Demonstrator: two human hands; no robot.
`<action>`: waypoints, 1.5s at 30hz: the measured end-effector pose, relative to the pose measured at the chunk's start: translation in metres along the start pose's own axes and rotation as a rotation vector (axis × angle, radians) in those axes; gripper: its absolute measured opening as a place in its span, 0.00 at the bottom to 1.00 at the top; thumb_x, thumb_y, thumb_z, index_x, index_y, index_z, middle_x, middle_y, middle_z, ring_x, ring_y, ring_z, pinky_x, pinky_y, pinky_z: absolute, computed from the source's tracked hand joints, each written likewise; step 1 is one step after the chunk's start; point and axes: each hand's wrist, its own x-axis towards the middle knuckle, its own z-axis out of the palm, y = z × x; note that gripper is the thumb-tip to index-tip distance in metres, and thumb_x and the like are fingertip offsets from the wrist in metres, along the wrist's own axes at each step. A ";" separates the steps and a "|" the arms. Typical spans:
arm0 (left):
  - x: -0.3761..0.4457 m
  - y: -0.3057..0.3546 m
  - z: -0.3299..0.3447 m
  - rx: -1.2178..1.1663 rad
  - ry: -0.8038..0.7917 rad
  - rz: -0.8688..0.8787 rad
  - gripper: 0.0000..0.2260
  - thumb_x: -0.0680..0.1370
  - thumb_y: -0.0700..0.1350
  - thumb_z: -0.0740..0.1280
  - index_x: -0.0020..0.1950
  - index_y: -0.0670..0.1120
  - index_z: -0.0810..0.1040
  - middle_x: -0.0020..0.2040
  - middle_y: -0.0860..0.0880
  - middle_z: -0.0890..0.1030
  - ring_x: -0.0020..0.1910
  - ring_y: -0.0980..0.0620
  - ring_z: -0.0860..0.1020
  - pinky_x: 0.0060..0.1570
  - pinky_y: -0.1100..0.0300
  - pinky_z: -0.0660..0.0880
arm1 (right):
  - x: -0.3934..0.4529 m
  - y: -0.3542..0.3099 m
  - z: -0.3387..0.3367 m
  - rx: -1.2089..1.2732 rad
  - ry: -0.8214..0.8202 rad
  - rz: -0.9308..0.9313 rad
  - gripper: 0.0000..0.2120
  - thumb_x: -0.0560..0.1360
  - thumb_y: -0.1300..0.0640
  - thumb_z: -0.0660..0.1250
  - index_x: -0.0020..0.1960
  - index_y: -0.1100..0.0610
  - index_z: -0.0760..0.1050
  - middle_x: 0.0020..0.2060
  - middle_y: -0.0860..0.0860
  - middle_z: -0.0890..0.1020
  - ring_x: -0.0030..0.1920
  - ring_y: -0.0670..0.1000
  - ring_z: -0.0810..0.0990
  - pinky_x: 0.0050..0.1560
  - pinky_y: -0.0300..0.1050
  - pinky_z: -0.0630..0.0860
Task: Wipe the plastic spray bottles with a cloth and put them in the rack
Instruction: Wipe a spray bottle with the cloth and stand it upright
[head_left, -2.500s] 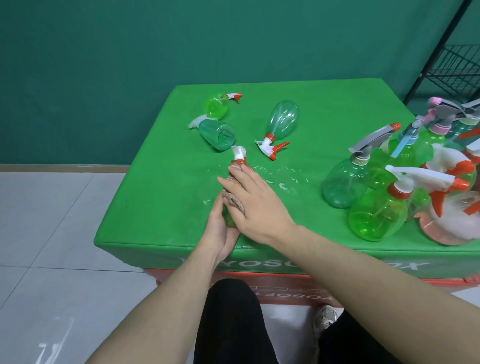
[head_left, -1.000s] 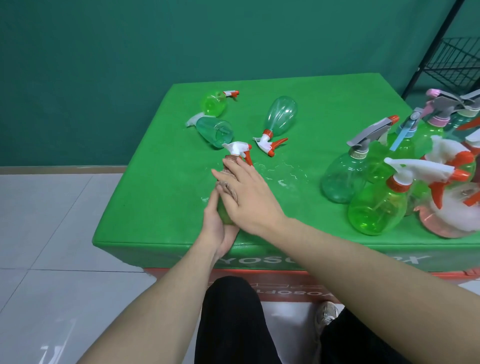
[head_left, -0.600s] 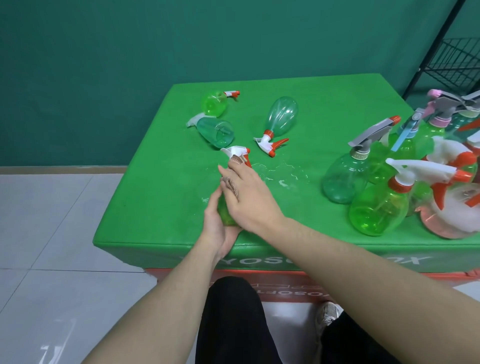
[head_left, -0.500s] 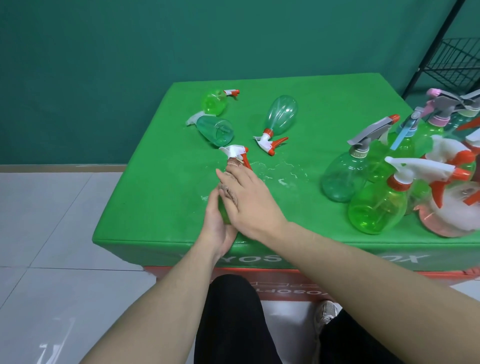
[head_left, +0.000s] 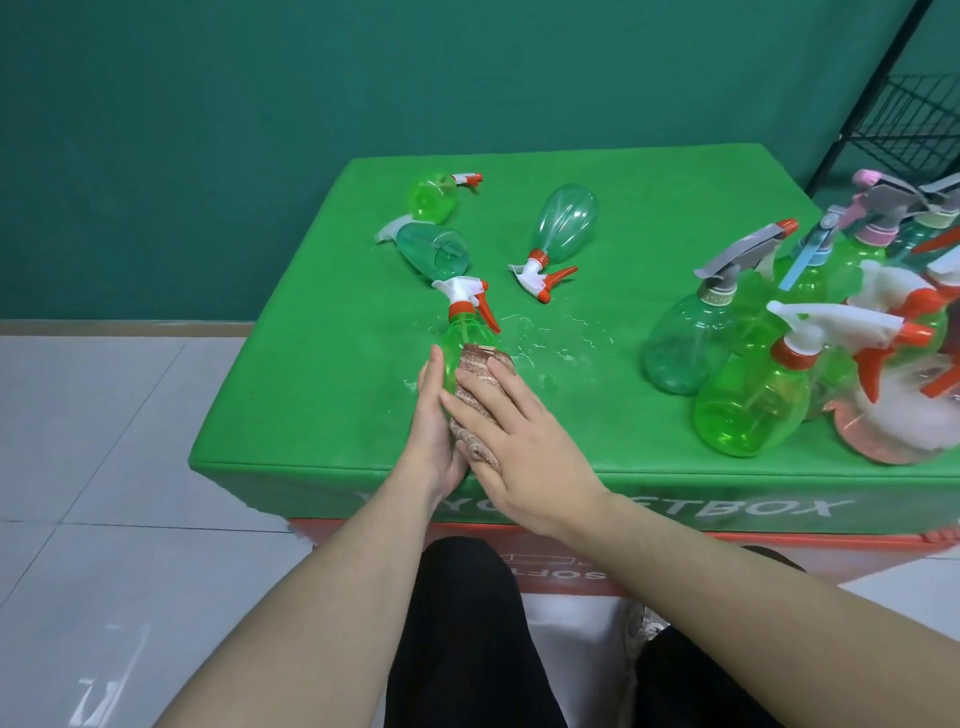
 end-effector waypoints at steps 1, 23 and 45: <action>-0.001 0.001 0.000 0.002 -0.001 -0.002 0.51 0.66 0.73 0.74 0.76 0.39 0.69 0.70 0.34 0.75 0.70 0.35 0.75 0.70 0.42 0.72 | 0.001 0.001 0.000 0.002 0.007 -0.004 0.27 0.80 0.51 0.57 0.78 0.55 0.67 0.78 0.55 0.66 0.80 0.60 0.56 0.78 0.61 0.58; -0.011 0.011 0.010 -0.066 -0.108 -0.011 0.21 0.86 0.58 0.54 0.69 0.49 0.78 0.66 0.44 0.81 0.65 0.47 0.80 0.67 0.43 0.73 | 0.093 0.012 -0.024 0.341 0.013 0.448 0.26 0.84 0.47 0.56 0.79 0.56 0.65 0.80 0.52 0.61 0.79 0.54 0.59 0.78 0.49 0.54; -0.015 0.007 0.009 0.030 -0.039 -0.042 0.35 0.77 0.70 0.57 0.61 0.41 0.82 0.60 0.40 0.84 0.58 0.44 0.83 0.57 0.52 0.80 | 0.004 -0.002 -0.001 0.048 0.026 0.044 0.25 0.83 0.48 0.54 0.79 0.52 0.64 0.81 0.55 0.59 0.82 0.55 0.49 0.81 0.57 0.50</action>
